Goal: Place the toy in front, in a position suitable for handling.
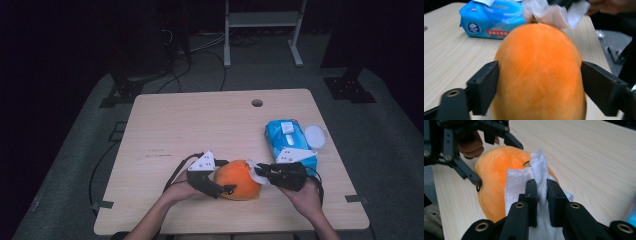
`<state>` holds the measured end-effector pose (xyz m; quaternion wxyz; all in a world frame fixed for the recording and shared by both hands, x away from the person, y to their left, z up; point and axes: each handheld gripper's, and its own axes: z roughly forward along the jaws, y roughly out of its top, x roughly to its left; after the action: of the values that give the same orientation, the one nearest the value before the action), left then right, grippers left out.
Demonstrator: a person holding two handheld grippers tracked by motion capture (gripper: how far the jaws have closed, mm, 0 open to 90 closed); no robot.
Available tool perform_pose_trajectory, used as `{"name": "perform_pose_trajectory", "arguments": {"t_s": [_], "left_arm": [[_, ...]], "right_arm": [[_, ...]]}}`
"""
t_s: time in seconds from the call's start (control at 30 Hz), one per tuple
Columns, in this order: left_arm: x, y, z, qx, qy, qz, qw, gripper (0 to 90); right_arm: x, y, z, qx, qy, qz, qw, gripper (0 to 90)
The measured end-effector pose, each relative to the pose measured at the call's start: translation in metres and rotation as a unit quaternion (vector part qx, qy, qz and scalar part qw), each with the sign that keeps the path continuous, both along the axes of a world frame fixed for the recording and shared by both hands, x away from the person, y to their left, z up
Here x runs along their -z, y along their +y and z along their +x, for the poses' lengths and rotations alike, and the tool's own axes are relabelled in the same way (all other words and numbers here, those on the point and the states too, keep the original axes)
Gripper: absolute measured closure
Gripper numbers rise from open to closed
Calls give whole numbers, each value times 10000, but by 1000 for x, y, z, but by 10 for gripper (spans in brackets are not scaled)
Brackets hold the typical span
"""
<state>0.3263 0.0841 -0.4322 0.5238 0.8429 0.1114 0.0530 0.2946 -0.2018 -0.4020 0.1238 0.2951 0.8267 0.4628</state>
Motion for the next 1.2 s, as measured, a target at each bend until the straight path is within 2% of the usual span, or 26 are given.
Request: {"name": "perform_pose_trajectory", "arguments": {"t_s": [0.07,0.13,0.27,0.4,0.47,0.53,0.6,0.67,0.73,0.83,0.93,1.03,1.13,1.2], "left_arm": [[0,-1,0,-43,136,26,9999,135],[2,0,-1,12,36,129,9999,197],[3,5,0,33,8,188,9998,290],[5,8,4,-55,164,126,9998,296],[7,11,7,-86,256,98,9996,295],[8,12,8,-122,302,90,9994,295],[8,9,7,-145,234,113,9996,293],[9,7,5,-139,171,104,9997,291],[9,4,3,-146,133,92,9998,289],[7,5,3,-115,94,145,9998,290],[8,5,2,-78,58,118,9999,300],[6,2,-1,-79,-41,186,9998,306],[4,-3,-5,-27,-193,254,9995,310],[3,-6,-9,-13,-257,283,9993,310]], "right_arm": [[1,-4,-1,-33,100,111,9999,788],[0,-3,-4,-120,159,256,9995,788],[-3,5,-8,-175,-13,101,9998,788],[0,-3,-3,5,-22,25,10000,789],[2,-10,0,116,66,98,9999,789],[2,-11,-1,171,50,66,9998,789],[0,-5,-4,123,-14,66,9999,789],[-2,4,-7,0,-118,11,9999,788],[-3,13,-9,-187,-149,59,9997,788],[-4,21,-11,-219,-292,-169,9992,788],[-3,11,-6,-121,-173,-48,9998,789],[0,3,-2,-13,23,138,9999,789],[-3,10,-7,-86,-97,128,9998,788],[-6,17,-9,-297,-122,258,9992,784]]}}
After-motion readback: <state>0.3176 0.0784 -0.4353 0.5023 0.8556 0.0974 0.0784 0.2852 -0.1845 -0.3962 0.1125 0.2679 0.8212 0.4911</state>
